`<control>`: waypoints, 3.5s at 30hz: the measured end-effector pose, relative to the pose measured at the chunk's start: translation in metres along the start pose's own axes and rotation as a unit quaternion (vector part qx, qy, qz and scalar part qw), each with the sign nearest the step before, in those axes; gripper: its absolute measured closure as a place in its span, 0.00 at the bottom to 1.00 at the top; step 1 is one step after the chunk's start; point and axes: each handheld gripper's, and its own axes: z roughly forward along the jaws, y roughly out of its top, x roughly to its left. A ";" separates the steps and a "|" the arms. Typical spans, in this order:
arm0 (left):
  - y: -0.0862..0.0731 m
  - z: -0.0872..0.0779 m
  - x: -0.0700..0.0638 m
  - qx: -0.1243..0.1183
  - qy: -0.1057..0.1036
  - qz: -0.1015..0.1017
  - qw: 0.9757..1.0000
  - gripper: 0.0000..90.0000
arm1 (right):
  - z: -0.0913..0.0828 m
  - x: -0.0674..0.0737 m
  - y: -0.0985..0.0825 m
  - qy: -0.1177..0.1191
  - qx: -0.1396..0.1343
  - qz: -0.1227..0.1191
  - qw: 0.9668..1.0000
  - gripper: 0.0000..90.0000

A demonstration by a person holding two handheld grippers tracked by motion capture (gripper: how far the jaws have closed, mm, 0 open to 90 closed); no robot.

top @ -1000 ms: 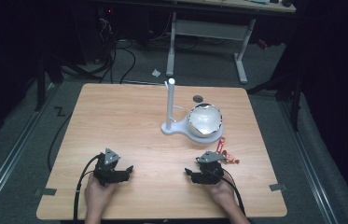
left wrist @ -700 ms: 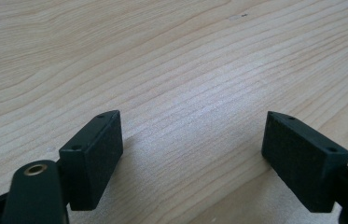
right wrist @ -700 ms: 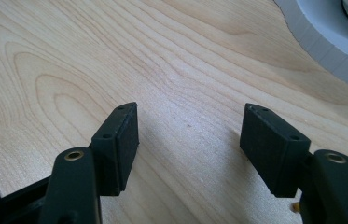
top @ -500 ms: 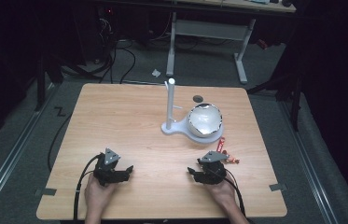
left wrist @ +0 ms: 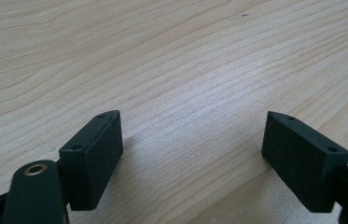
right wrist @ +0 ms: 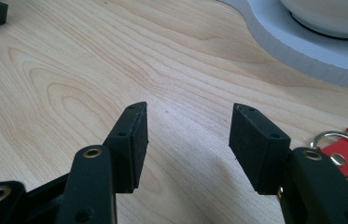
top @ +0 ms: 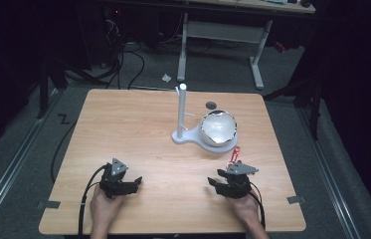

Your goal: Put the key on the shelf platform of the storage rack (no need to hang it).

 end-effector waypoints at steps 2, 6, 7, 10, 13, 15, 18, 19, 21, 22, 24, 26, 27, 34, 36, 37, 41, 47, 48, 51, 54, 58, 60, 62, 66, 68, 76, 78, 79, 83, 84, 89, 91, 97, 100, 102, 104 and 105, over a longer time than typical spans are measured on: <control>0.000 0.000 0.000 0.000 0.000 0.000 1.000 0.23 | -0.002 -0.001 -0.001 0.001 -0.001 0.003 1.000 0.53; 0.000 0.000 0.000 0.000 0.000 0.000 1.000 0.23 | -0.005 -0.004 -0.004 -0.001 -0.006 0.009 1.000 0.53; 0.000 0.000 0.000 0.000 0.000 0.000 1.000 0.23 | -0.007 -0.004 -0.005 -0.003 -0.007 0.009 1.000 0.53; 0.000 0.000 0.000 0.000 0.000 0.000 1.000 0.23 | -0.010 -0.006 -0.006 -0.008 -0.009 0.014 1.000 0.53; 0.000 0.000 0.000 0.000 0.000 0.000 1.000 0.23 | -0.013 -0.008 -0.007 -0.013 -0.015 0.016 1.000 0.53; 0.000 0.000 0.000 0.000 0.000 0.000 1.000 0.23 | -0.016 -0.009 -0.008 -0.016 -0.017 0.018 1.000 0.53; 0.000 0.000 0.000 0.000 0.000 0.000 1.000 0.23 | -0.020 -0.011 -0.010 -0.027 -0.024 0.022 0.999 0.54; 0.000 0.000 0.000 0.000 0.000 0.000 1.000 0.23 | -0.023 -0.013 -0.011 -0.033 -0.031 0.027 0.999 0.54; 0.000 0.000 0.000 0.000 0.000 0.000 1.000 0.23 | -0.025 -0.014 -0.012 -0.035 -0.032 0.026 0.999 0.54; 0.000 0.000 0.000 0.000 0.000 0.000 1.000 0.23 | -0.026 -0.015 -0.012 -0.039 -0.034 0.028 0.998 0.54; 0.000 0.000 0.000 0.000 0.000 0.000 1.000 0.23 | -0.030 -0.018 -0.013 -0.043 -0.037 0.030 0.998 0.54; 0.000 0.000 0.000 0.000 0.000 0.000 1.000 0.23 | -0.032 -0.020 -0.014 -0.048 -0.038 0.035 0.998 0.54; 0.000 0.000 0.000 0.000 0.000 0.000 1.000 0.23 | -0.033 -0.022 -0.014 -0.050 -0.039 0.034 0.997 0.54; 0.000 0.000 0.000 0.000 0.000 0.000 1.000 0.23 | -0.044 -0.029 -0.017 -0.072 -0.050 0.038 0.995 0.53; 0.000 0.000 0.000 0.000 0.000 0.000 1.000 0.23 | -0.047 -0.034 -0.016 -0.080 -0.053 0.040 0.995 0.53; 0.000 0.000 0.000 0.000 0.000 0.000 1.000 0.23 | -0.050 -0.039 -0.015 -0.087 -0.056 0.042 0.994 0.53; 0.000 0.000 0.000 0.000 0.000 0.000 1.000 0.23 | -0.054 -0.046 -0.016 -0.102 -0.060 0.047 0.992 0.53; 0.000 0.000 0.000 0.000 0.000 0.000 1.000 0.23 | -0.055 -0.059 -0.018 -0.116 -0.052 0.060 0.990 0.51; 0.000 0.000 0.000 0.000 0.000 0.000 1.000 0.23 | -0.054 -0.062 -0.019 -0.115 -0.049 0.062 0.990 0.50; 0.000 0.000 0.000 0.000 0.000 0.000 1.000 0.23 | -0.051 -0.067 -0.020 -0.115 -0.039 0.070 0.990 0.49; 0.000 0.000 0.000 0.000 0.000 0.000 1.000 0.23 | -0.048 -0.072 -0.020 -0.113 -0.033 0.070 0.991 0.47; 0.000 0.000 0.000 0.000 0.000 0.000 1.000 0.23 | -0.043 -0.077 -0.021 -0.102 -0.027 0.074 0.992 0.43; 0.000 0.000 0.000 0.000 0.000 0.000 1.000 0.23 | -0.039 -0.079 -0.021 -0.097 -0.025 0.073 0.992 0.40; 0.000 0.000 0.000 0.000 0.000 0.000 1.000 0.23 | -0.036 -0.080 -0.021 -0.090 -0.024 0.073 0.993 0.38; 0.000 0.000 0.000 0.000 0.000 0.000 1.000 0.23 | -0.031 -0.082 -0.021 -0.084 -0.021 0.072 0.994 0.36; 0.000 0.000 0.000 0.000 0.000 0.000 1.000 0.23 | -0.029 -0.082 -0.021 -0.082 -0.017 0.073 0.994 0.36; 0.000 0.000 0.000 0.000 0.000 0.000 1.000 0.23 | -0.019 -0.087 -0.023 -0.080 0.004 0.072 0.994 0.35; 0.000 0.000 0.000 0.000 0.000 0.000 1.000 0.23 | -0.018 -0.087 -0.021 -0.081 0.004 0.069 0.994 0.35; 0.000 0.000 0.000 0.000 0.000 0.000 1.000 0.23 | -0.016 -0.088 -0.020 -0.080 0.012 0.066 0.995 0.35; 0.000 0.000 0.000 0.000 0.000 0.000 1.000 0.23 | -0.010 -0.088 -0.016 -0.083 0.025 0.053 0.995 0.41; 0.000 0.000 0.000 0.000 0.000 0.000 1.000 0.23 | -0.009 -0.088 -0.016 -0.081 0.025 0.052 0.995 0.42; 0.000 0.000 0.000 0.000 0.000 0.000 1.000 0.23 | -0.009 -0.085 -0.015 -0.087 0.026 0.042 0.995 0.50; 0.000 0.000 0.000 0.000 0.000 0.000 1.000 0.23 | -0.009 -0.084 -0.015 -0.087 0.028 0.041 0.995 0.51; 0.000 0.000 0.000 0.000 0.000 0.000 1.000 0.23 | -0.012 -0.085 -0.015 -0.097 0.022 0.039 0.994 0.51; 0.000 0.000 0.000 0.000 0.000 0.000 1.000 0.23 | -0.019 -0.086 -0.013 -0.097 0.001 0.050 0.994 0.51; 0.000 0.000 0.000 0.000 0.000 0.000 1.000 0.23 | -0.024 -0.086 -0.012 -0.095 -0.011 0.050 0.994 0.51; 0.000 0.000 0.000 0.000 0.000 0.000 1.000 0.23 | -0.028 -0.087 -0.011 -0.092 -0.018 0.056 0.994 0.51; 0.000 0.000 0.000 0.000 0.000 0.000 1.000 0.23 | -0.030 -0.087 -0.011 -0.090 -0.021 0.059 0.994 0.51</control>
